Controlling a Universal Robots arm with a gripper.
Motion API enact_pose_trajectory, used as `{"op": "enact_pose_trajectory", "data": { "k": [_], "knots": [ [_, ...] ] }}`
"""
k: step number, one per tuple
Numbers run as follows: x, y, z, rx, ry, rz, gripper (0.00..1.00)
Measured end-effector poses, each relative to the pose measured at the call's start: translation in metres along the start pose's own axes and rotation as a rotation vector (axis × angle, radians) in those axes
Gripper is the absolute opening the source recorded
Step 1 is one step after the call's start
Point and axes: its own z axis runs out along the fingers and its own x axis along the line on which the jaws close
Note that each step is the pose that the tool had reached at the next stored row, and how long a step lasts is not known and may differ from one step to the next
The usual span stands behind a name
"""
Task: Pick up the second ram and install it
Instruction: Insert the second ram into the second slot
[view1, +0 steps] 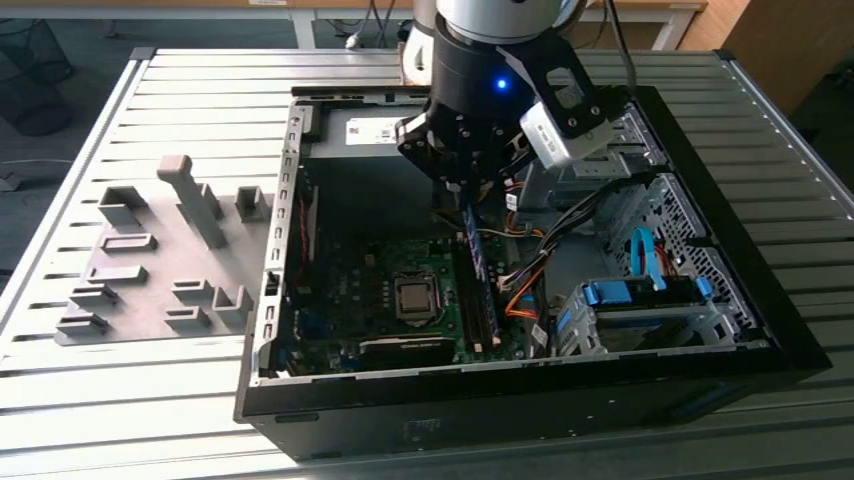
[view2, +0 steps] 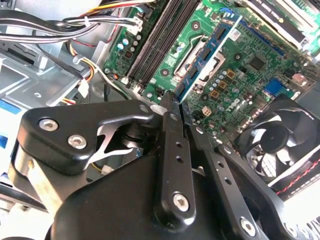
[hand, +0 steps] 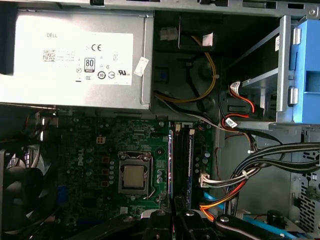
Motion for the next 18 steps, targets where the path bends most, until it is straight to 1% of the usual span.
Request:
{"op": "enact_pose_trajectory", "data": {
  "k": [10, 12, 15, 18],
  "knots": [
    [0.0, 0.0, 0.0011, -0.0008, -0.0003, 0.0, 0.14],
    [0.0, -0.0009, 0.0031, -0.0002, -0.0001, 0.0, 0.14],
    [-0.0002, -0.0042, 0.0086, -0.0004, -0.0002, 0.0, 0.14],
    [-0.0022, -0.0046, 0.014, -0.0003, 0.0005, -0.002, 0.14]
  ]
}}
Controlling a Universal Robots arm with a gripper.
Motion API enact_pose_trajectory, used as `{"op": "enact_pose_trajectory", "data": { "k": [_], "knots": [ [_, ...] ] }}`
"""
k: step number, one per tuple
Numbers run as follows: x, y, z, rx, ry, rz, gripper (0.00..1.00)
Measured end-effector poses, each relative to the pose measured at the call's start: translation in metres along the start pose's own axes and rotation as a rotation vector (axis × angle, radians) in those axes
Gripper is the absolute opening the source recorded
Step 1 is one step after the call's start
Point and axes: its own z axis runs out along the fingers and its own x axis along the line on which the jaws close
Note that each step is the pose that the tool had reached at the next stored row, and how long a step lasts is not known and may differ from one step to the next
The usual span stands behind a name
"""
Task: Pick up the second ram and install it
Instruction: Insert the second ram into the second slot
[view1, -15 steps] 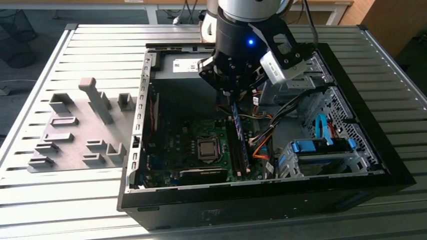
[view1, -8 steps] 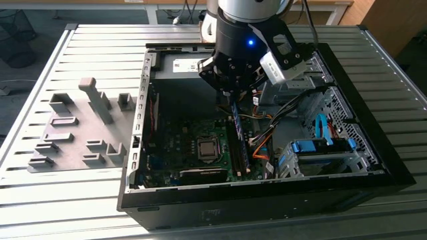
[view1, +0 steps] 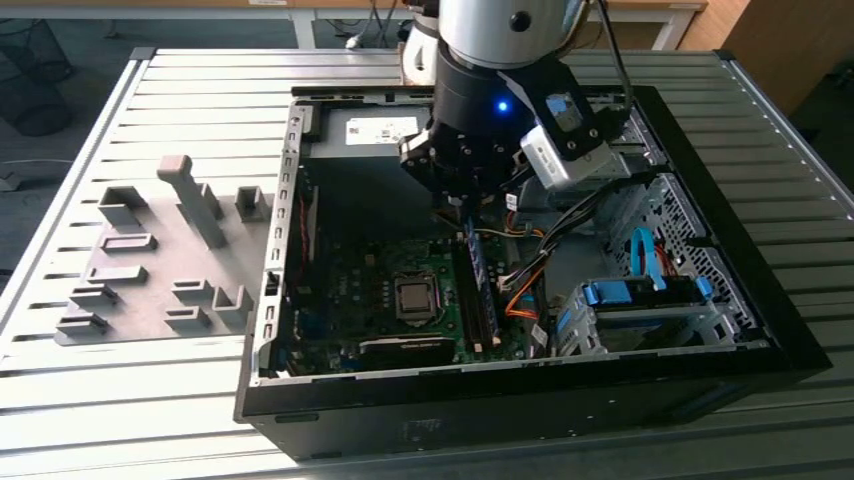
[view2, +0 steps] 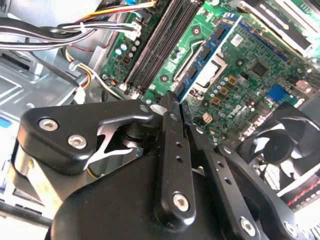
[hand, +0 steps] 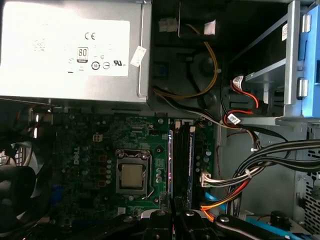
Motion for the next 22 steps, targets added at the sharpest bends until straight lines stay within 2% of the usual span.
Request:
{"op": "enact_pose_trajectory", "data": {
  "k": [3, 10, 22],
  "knots": [
    [-0.0031, -0.0001, 0.0054, -0.0003, 0.0018, -0.017, 0.14],
    [-0.0038, -0.0003, 0.0179, -0.0003, 0.0023, -0.019, 0.14],
    [-0.0038, -0.0003, 0.0181, -0.0003, 0.0024, -0.019, 0.14]
  ]
}}
